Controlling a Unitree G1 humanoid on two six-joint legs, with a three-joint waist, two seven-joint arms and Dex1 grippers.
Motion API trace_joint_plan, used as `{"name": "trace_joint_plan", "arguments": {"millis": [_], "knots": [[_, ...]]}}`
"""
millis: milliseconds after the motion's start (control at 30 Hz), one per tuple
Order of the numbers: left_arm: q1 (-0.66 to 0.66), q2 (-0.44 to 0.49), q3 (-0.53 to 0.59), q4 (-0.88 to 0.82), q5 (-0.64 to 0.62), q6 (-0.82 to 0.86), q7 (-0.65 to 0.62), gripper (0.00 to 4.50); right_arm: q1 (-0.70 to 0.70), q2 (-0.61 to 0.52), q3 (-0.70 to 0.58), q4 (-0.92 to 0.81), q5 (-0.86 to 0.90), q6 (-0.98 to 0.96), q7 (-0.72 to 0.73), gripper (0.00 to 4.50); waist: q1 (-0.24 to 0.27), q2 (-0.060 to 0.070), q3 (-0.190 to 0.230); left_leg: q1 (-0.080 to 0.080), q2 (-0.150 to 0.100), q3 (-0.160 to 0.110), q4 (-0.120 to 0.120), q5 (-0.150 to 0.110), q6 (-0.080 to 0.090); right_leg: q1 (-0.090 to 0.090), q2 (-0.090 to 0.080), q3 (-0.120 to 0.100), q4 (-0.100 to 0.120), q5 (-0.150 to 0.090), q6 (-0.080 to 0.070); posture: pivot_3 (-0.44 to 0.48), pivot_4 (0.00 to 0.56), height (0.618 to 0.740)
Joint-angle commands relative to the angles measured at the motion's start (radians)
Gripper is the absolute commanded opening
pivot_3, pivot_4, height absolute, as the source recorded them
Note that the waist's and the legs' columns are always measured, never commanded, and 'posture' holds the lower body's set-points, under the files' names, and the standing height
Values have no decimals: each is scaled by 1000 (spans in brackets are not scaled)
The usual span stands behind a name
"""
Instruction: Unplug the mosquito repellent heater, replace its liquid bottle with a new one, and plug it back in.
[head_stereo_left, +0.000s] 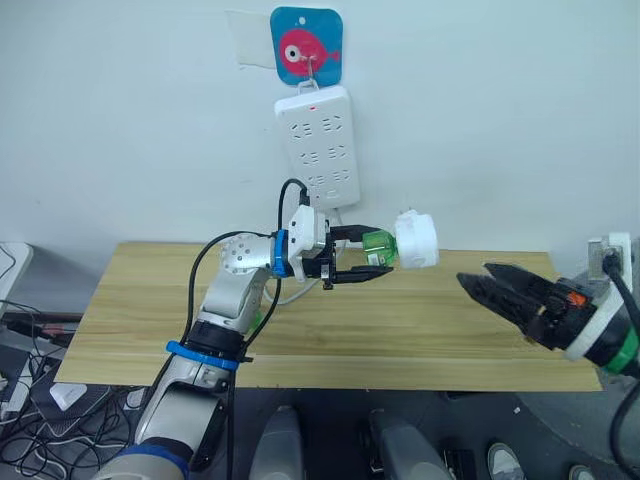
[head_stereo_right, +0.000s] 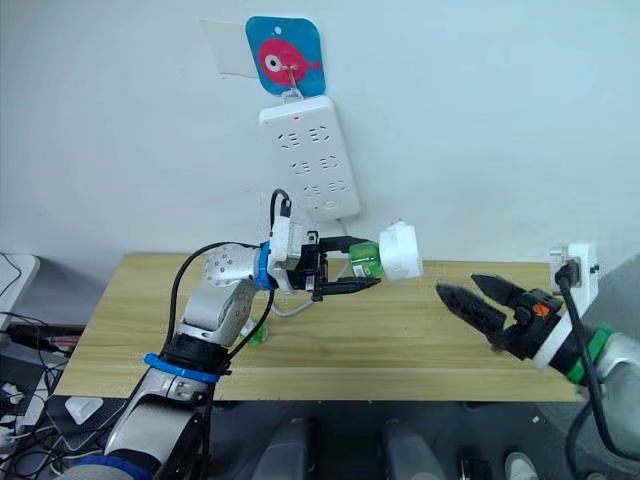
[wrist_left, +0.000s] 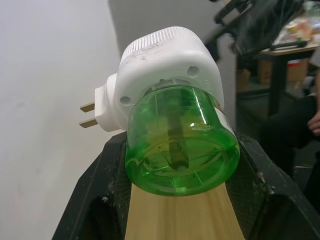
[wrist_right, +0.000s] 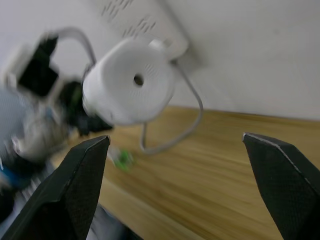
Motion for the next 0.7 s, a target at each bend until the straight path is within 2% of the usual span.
{"name": "trace_joint_plan", "arguments": {"millis": [33, 133, 300, 500, 700], "knots": [[-9, -5, 10, -35, -58, 22, -65, 2229, -17, -8, 102, 160, -710, -583, 261, 4438, 2, -1, 0, 0, 0, 0, 0, 0, 0, 0, 0, 0, 0, 0, 1, -38, 247, 740], [-3, -2, 6, -50, -67, 35, -93, 2229, -142, 59, 150, 387, -971, -1049, 333, 4438, 1, -1, 1, -1, -1, 0, 1, 1, -1, 0, -3, 0, -1, -1, 2, -38, 247, 740], [-1, 1, 5, -64, -73, 66, -112, 2229, -339, 102, 256, 587, -1132, -1469, 373, 4438, -1, 0, 2, 1, -2, 0, 2, 1, -2, 4, -5, 1, 0, 2, -3, -42, 252, 740], [2, -2, -6, -91, -68, 97, -120, 2229, -513, 136, 405, 650, -1191, -1536, 364, 4438, -1, 0, 5, 8, -1, 0, 2, 0, 1, 11, -6, 2, 2, 2, -4, -39, 257, 740], [10, 7, -15, -90, -40, 89, -128, 2229, -614, 166, 439, 662, -1206, -1514, 336, 4438, 0, 0, 17, 15, -2, -1, 3, 0, 2, 19, -7, 2, 2, 2, -4, -33, 264, 740]]}}
